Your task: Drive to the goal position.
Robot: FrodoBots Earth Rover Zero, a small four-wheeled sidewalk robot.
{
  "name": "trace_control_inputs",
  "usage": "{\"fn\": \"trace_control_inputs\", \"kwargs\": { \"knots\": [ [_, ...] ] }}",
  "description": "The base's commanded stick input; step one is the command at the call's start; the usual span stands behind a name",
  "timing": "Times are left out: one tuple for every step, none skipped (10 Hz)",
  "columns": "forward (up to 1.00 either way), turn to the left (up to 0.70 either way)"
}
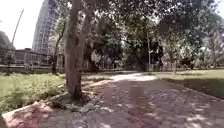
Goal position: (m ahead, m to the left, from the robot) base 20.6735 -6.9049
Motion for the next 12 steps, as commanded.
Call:
{"fn": "trace_control_inputs", "kwargs": {
  "knots": [
    [0.70, -0.11],
    [0.70, 0.00],
    [0.70, 0.00],
    [0.70, 0.00],
    [0.70, 0.00],
    [0.70, 0.00],
    [0.70, 0.00],
    [0.70, 0.00],
    [0.70, 0.00],
    [0.70, 0.00],
    [0.70, -0.17],
    [0.70, -0.35]
  ]
}}
